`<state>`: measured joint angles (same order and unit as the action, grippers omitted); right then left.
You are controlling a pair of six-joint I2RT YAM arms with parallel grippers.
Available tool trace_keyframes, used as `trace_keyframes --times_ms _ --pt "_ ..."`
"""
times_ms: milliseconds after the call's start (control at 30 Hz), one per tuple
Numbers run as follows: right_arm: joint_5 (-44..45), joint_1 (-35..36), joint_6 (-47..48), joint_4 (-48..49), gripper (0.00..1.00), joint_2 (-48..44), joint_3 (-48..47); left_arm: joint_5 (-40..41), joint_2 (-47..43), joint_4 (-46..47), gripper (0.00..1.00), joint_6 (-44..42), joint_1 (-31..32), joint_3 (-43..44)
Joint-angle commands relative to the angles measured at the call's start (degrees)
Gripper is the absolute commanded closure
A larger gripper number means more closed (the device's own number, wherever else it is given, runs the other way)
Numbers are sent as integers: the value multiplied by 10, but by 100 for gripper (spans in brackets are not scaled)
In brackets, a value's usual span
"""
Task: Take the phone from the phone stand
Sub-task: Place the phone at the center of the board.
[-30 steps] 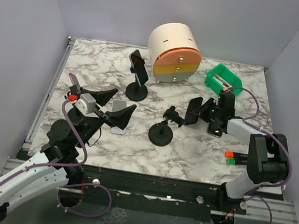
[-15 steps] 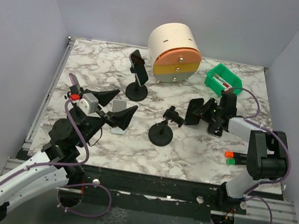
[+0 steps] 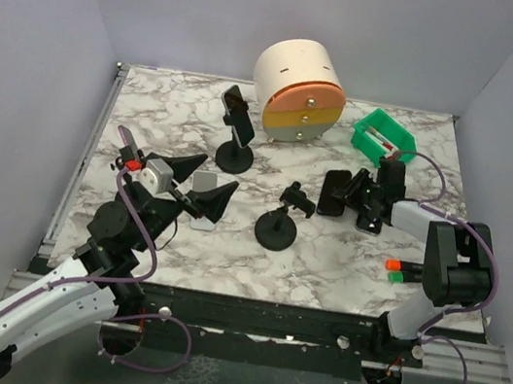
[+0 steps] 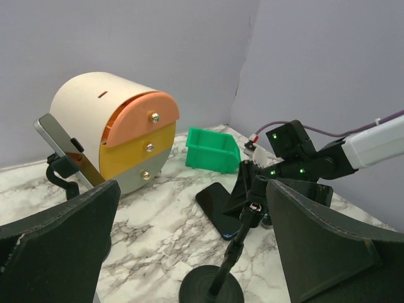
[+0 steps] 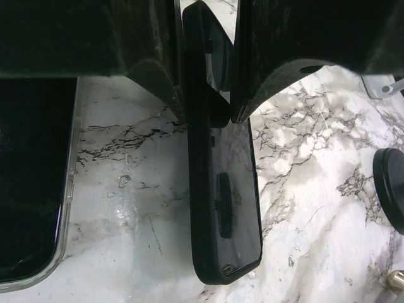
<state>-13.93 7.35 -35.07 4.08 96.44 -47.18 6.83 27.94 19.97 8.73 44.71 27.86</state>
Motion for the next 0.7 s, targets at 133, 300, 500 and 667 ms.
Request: trace_keyframes --times_ms 133,300,500,667 --pt "84 -17 25 -40 64 17 13 -16 5 -15 1 -2 0 16" --pt "100 -22 28 -40 64 21 23 -18 5 -16 1 -2 0 18" --pt "113 -25 27 -59 61 18 30 -21 5 -17 1 0 0 18" --pt "123 -26 25 -63 54 5 38 -21 6 -17 1 2 0 19"
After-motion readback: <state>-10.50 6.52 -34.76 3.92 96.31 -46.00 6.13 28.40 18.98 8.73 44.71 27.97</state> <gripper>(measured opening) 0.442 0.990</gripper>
